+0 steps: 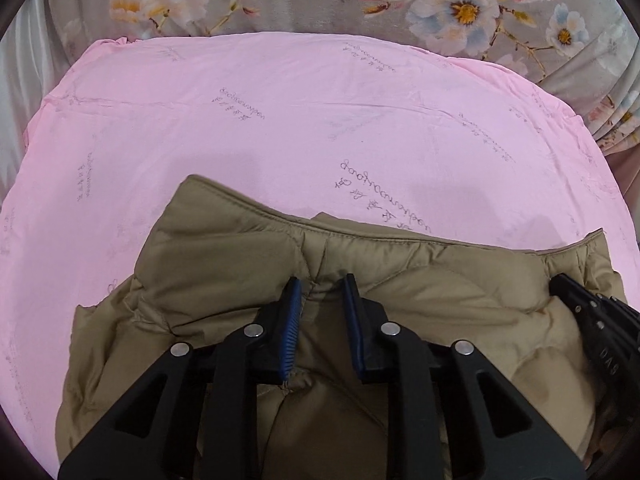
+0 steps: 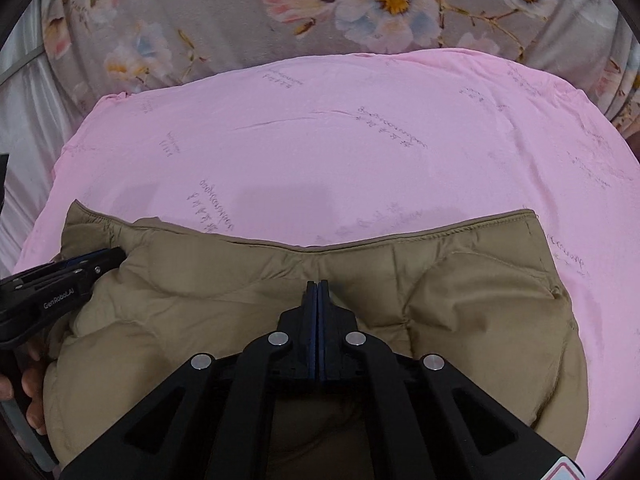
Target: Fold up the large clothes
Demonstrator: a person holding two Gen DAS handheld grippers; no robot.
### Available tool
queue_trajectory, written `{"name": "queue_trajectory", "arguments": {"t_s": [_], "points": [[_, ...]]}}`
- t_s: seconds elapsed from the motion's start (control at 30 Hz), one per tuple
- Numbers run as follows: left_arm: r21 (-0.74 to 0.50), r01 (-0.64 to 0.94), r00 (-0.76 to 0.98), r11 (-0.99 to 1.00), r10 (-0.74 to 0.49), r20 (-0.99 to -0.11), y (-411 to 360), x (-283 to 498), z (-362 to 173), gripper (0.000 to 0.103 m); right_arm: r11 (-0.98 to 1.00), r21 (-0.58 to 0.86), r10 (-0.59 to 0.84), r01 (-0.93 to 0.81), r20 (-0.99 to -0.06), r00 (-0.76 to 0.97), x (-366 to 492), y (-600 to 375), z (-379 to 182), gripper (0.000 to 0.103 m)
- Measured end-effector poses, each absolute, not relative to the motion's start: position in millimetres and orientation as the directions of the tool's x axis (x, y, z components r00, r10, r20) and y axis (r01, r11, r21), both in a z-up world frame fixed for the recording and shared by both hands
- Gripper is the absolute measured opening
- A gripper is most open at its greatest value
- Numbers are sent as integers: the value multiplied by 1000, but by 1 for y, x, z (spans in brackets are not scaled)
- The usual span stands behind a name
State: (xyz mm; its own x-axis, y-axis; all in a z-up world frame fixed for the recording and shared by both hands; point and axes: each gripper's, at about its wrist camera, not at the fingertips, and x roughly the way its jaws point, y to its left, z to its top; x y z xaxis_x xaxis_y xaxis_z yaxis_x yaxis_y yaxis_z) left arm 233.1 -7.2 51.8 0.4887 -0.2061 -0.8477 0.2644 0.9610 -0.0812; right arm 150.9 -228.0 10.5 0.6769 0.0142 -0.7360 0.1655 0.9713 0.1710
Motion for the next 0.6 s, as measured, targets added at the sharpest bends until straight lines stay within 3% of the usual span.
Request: {"name": "queue_trajectory", "arguments": {"t_s": [0.27,0.6], "points": [[-109,254,530,961,-232,-815,-5,234,38,21,951,257,67,174,-716,695,157,-240,-7,0],[3,242,589,970,-144,-795,-20,229,30,21,960,217,28,179,-708,706,159,-231,-13,0]]}}
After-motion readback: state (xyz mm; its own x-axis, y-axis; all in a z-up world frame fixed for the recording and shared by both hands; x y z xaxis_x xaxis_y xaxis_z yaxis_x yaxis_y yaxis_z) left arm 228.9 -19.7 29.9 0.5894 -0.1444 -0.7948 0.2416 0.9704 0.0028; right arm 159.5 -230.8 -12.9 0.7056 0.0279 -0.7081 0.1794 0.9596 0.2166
